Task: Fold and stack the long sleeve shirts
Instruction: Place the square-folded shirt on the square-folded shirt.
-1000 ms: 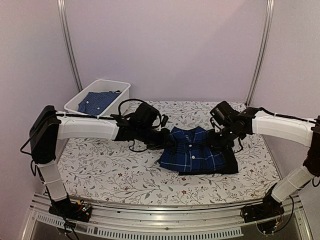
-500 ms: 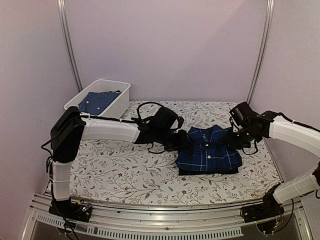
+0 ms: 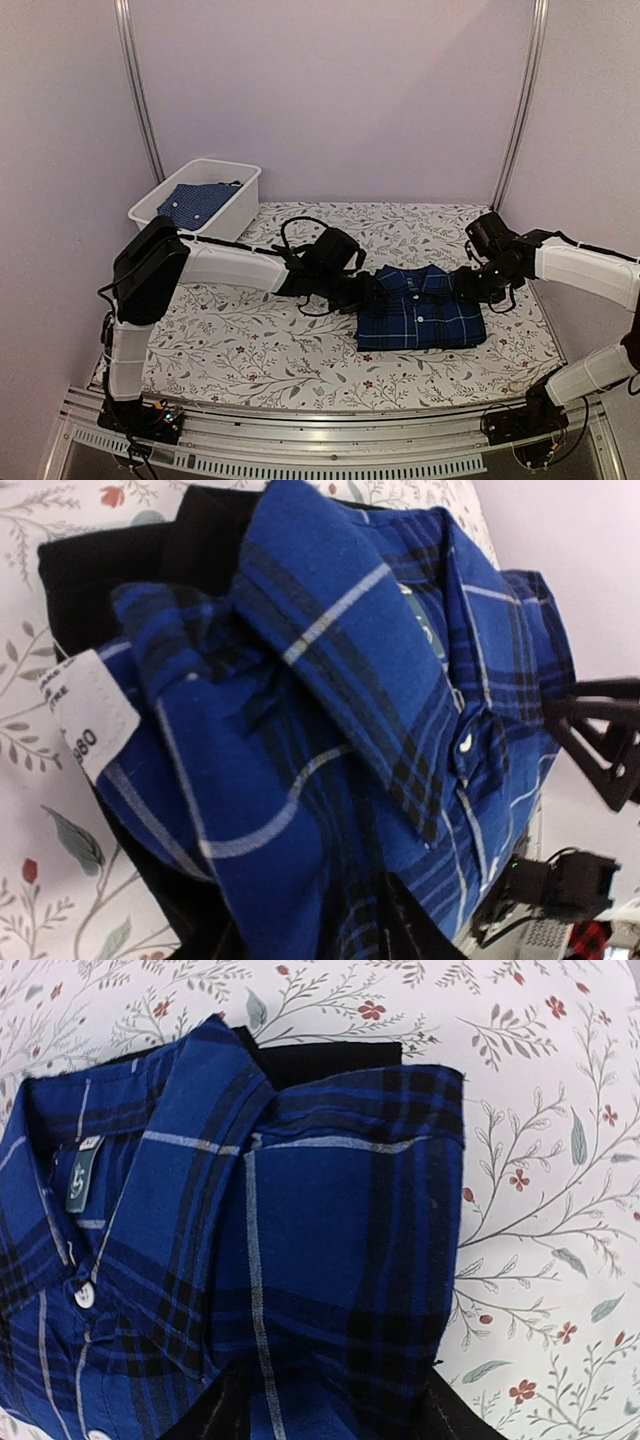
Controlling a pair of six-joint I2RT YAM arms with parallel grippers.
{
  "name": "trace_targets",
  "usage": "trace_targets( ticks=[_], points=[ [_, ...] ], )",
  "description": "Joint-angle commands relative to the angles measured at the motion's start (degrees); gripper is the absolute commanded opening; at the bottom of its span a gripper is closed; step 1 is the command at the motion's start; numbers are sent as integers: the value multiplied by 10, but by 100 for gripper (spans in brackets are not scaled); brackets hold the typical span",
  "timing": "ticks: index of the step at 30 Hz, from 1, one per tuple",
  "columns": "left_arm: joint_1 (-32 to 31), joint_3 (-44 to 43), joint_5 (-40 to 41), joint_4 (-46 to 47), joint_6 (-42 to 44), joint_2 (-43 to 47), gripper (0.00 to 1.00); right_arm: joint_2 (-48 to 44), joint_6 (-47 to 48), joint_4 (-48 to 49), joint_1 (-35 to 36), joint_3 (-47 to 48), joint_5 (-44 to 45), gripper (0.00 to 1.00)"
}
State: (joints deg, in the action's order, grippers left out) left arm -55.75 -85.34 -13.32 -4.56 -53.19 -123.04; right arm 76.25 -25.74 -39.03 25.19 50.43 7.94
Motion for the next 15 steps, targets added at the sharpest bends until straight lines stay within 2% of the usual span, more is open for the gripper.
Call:
trace_targets(
  ticks=[1,2,5,9,15],
  points=[
    [-8,12,35,-2,7,14,54,-15,3,-13,-2,22,24,63],
    [-7,17,51,-5,11,26,57,-19,3,-28,-2,36,35,64],
    [-6,33,107,-29,24,65,58,-32,4,-56,3,74,38,65],
    [-3,54,154,-41,43,109,50,-32,-9,-74,44,97,40,65],
    [-12,30,69,-9,113,96,30,-18,-51,-18,77,37,-10,66]
  ],
)
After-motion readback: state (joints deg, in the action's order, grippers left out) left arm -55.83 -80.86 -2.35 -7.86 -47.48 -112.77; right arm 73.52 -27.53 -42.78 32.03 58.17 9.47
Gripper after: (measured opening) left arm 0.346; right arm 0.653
